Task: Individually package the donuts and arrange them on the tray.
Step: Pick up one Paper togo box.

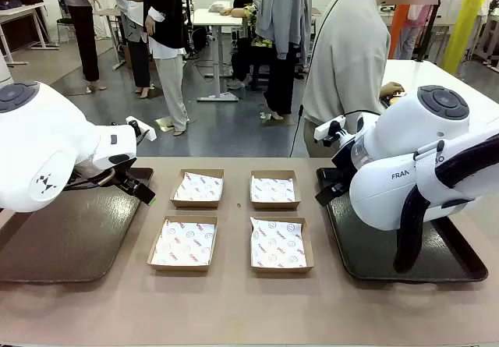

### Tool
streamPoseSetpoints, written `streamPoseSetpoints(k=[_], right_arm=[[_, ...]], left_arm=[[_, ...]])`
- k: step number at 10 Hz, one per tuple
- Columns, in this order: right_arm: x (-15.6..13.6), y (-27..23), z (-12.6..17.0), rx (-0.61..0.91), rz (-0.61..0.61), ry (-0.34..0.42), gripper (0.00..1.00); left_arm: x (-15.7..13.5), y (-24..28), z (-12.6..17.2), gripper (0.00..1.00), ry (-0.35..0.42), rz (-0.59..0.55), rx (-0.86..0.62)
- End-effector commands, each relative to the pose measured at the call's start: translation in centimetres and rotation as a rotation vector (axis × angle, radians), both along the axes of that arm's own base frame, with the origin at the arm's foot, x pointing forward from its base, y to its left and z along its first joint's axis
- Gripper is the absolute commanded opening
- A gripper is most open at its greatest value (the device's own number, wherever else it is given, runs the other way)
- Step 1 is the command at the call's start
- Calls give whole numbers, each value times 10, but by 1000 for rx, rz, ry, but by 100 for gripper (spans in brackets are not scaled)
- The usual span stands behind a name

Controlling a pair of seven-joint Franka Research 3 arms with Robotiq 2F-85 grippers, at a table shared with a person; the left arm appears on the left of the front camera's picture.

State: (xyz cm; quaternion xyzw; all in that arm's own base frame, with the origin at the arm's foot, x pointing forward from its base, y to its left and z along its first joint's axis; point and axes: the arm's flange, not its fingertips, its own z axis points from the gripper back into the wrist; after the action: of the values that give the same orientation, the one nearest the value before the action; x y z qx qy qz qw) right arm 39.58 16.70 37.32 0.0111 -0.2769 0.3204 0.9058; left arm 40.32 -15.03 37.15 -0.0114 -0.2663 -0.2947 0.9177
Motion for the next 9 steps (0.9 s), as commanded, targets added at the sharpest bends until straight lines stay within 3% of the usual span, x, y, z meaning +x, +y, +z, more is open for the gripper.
streamPoseSetpoints(k=[1, 9], right_arm=[[0, 0, 0, 0, 0, 0, 100], [0, 0, 0, 0, 0, 0, 100]], left_arm=[[0, 0, 0, 100, 0, 0, 0], [0, 0, 0, 100, 0, 0, 0]])
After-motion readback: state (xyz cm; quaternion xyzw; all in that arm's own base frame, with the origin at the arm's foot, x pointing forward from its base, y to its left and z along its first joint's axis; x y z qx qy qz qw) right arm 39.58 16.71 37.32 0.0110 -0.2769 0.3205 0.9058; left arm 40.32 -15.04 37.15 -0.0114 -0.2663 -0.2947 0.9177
